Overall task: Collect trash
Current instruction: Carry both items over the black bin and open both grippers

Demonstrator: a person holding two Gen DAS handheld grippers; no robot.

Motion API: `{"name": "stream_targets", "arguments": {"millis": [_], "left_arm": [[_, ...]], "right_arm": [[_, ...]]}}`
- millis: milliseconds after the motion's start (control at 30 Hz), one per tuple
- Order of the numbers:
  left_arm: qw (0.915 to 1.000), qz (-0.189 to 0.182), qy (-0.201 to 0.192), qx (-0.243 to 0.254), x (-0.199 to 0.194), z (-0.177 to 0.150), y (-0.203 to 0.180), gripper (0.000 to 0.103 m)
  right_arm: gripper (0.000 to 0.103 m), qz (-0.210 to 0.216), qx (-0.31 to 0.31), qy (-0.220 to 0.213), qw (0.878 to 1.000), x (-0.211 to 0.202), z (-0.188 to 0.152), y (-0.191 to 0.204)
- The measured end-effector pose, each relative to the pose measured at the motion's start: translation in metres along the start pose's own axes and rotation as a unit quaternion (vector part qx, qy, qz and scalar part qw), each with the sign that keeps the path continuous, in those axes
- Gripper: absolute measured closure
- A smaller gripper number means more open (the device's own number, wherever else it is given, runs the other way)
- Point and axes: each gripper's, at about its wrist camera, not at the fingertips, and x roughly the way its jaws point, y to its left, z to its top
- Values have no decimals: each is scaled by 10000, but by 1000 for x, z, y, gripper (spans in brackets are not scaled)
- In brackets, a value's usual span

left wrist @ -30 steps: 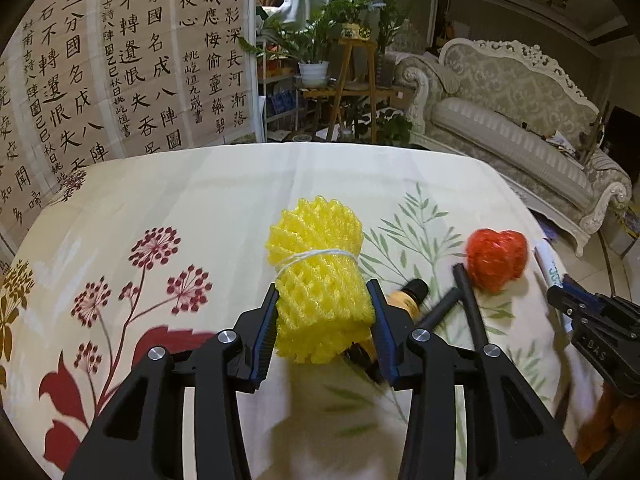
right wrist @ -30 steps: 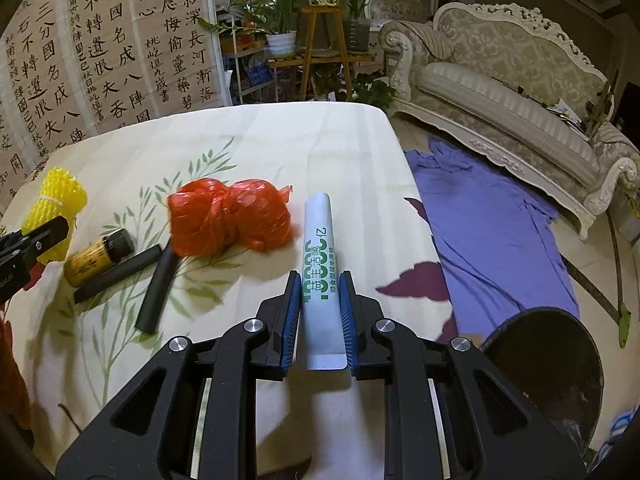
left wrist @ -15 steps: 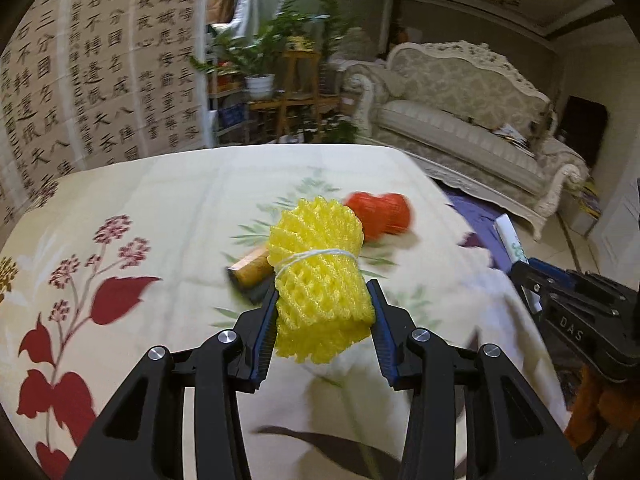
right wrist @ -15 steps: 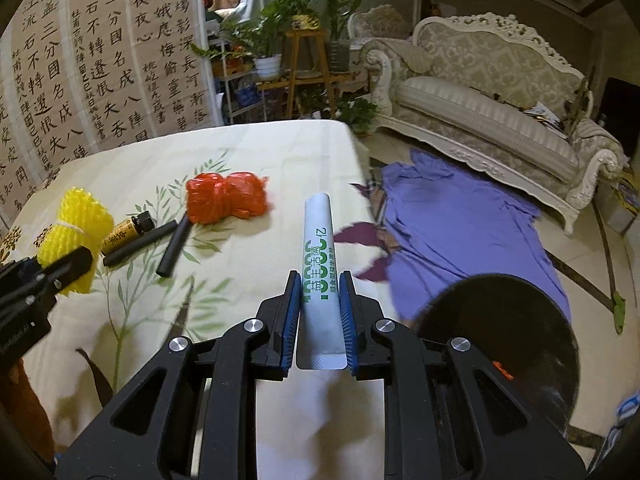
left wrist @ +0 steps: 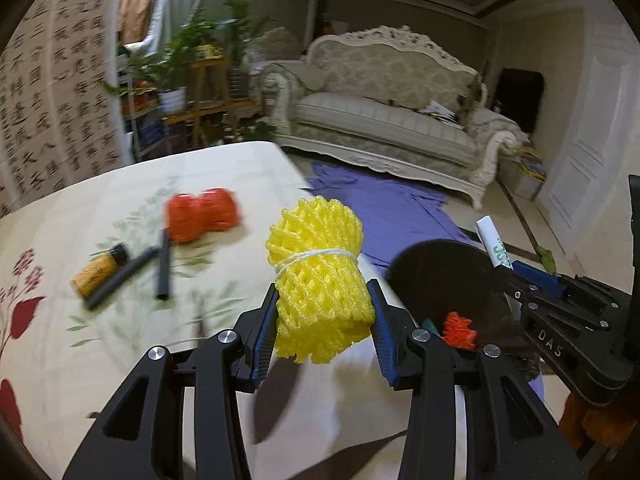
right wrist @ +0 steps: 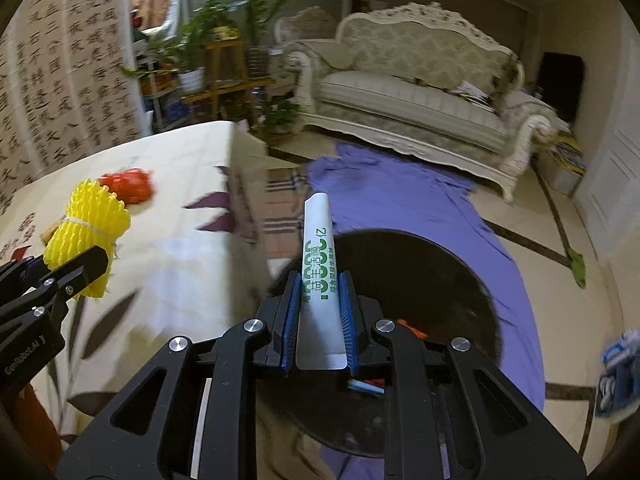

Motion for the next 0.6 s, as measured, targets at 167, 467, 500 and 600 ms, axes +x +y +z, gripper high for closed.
{"name": "stream_targets", "arguments": {"millis": [167,467,500,600], "left_arm": [[9994,-174,82,278,18,3,-32,60],[9978,-325,219,539,47,9,-73,60],[9976,-313,217,571,50,11,-77,60],[9974,-322,230,605,57,12,-85,58]], "right_arm": [[84,-159,233,26,9996,5,-5,-27],[84,-285,553,-10,9981,20,-5,-61],[84,-292,582,-12,9979,22,-6,-65],[83,-316,655,-3,9974,30,-5,-75]]}}
